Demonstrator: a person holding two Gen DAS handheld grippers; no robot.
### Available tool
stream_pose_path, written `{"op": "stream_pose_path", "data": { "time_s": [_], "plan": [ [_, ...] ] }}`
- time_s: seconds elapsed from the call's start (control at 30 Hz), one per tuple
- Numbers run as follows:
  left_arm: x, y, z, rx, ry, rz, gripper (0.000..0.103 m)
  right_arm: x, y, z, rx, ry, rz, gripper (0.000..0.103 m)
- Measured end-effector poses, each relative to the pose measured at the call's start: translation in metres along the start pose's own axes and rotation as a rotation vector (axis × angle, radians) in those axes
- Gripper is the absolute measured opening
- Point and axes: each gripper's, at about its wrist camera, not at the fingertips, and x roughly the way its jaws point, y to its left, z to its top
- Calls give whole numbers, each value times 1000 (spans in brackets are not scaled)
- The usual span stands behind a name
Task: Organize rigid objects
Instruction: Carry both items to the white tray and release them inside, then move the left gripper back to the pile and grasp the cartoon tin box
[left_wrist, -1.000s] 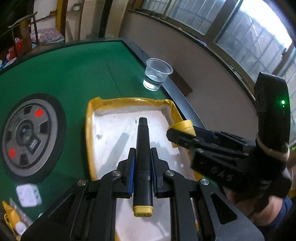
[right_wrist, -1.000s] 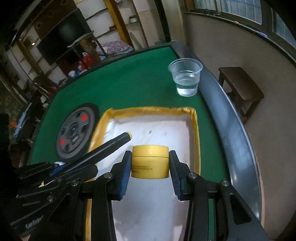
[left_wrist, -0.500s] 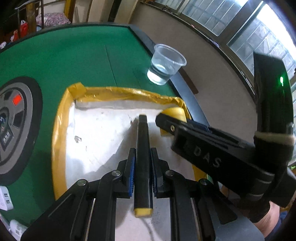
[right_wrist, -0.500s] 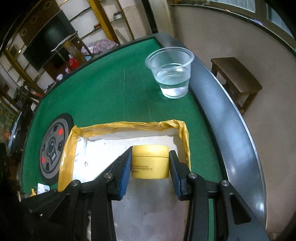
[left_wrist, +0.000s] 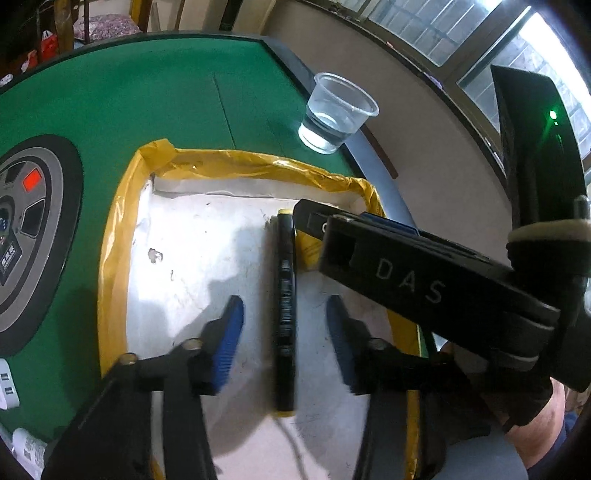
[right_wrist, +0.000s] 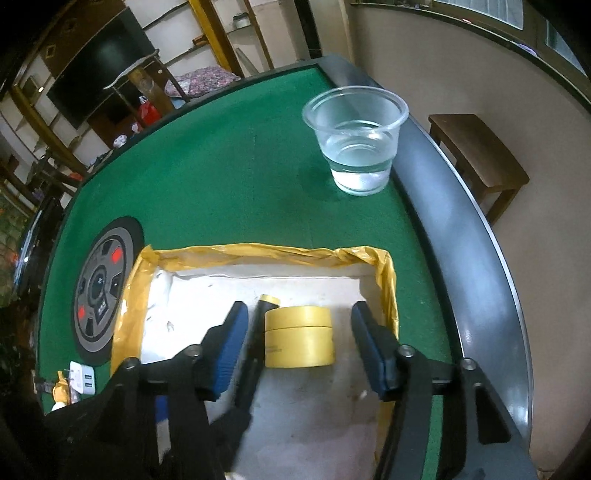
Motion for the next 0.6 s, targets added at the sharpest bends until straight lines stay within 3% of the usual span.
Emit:
{"op": "stream_pose_path", "data": {
  "time_s": [0.33,0.6],
  "plan": [
    [-56,5,-18,22,-75,-52,46,-74,17,-31,7,-160,2,55],
    [-112,31,-51,45,-126,-64,46,-103,60,-67,-14,-184,86,59]
  ]
}}
